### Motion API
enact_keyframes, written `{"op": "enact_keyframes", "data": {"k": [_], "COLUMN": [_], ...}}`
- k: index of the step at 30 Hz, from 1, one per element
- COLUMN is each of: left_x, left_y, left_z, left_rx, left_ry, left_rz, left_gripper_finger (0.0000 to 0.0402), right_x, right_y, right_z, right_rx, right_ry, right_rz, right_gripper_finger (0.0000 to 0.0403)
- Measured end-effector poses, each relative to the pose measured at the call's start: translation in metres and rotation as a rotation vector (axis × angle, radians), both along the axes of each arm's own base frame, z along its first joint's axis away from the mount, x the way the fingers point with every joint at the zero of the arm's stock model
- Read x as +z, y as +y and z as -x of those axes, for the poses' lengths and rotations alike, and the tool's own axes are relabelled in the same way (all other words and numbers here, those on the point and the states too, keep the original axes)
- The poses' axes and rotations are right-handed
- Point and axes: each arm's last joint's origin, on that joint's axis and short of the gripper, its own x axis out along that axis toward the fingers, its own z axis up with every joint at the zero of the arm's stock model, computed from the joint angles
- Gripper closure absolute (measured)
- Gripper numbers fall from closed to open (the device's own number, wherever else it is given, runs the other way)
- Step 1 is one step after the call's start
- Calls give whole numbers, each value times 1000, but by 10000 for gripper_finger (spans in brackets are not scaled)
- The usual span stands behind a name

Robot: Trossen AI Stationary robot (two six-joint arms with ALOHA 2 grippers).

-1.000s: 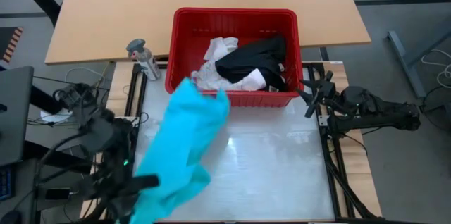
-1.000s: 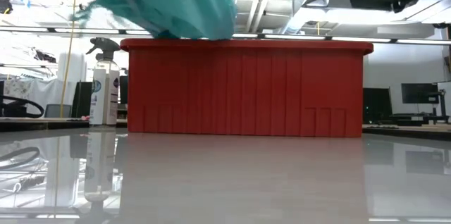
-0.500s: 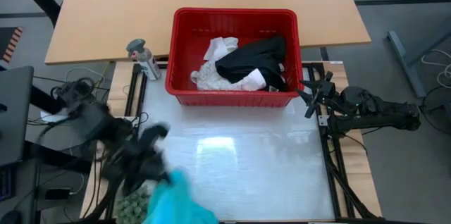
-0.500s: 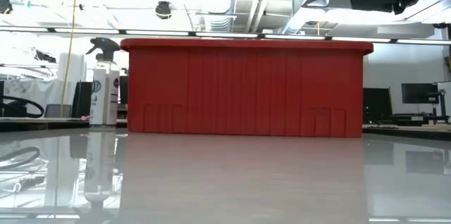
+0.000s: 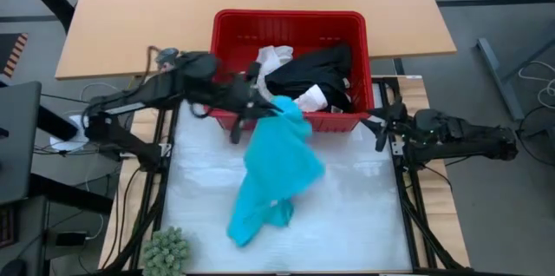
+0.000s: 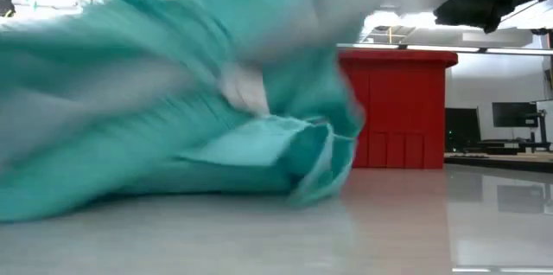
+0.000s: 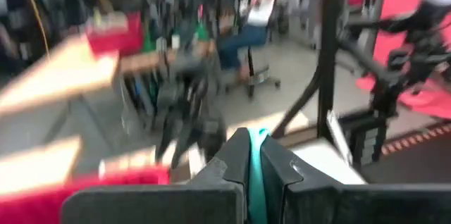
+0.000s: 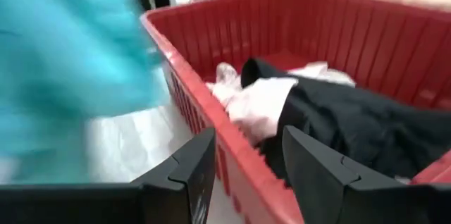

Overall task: Fold laundry
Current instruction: Fold the light blue shorts

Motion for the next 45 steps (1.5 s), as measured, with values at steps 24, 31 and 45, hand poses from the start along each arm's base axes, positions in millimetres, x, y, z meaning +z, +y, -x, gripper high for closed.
{"op": "enact_keyframes", "data": {"k": [24, 31, 45], "left_x": [-31, -16, -16], "left_y": [-16, -37, -45], "left_z": [4, 41, 70], "left_rx": [-64, -47, 16], "left_ry": [292, 320, 431], "left_rz": [-122, -101, -40], "left_gripper_finger": [209, 179, 178], "right_x": [-42, -56, -100], "right_y": [28, 37, 45], "right_z": [-72, -96, -137], "right_rx": [385, 393, 419], "right_ry": [231, 279, 483], "right_rz": [134, 165, 423], "right_gripper_finger": [143, 143, 143]}}
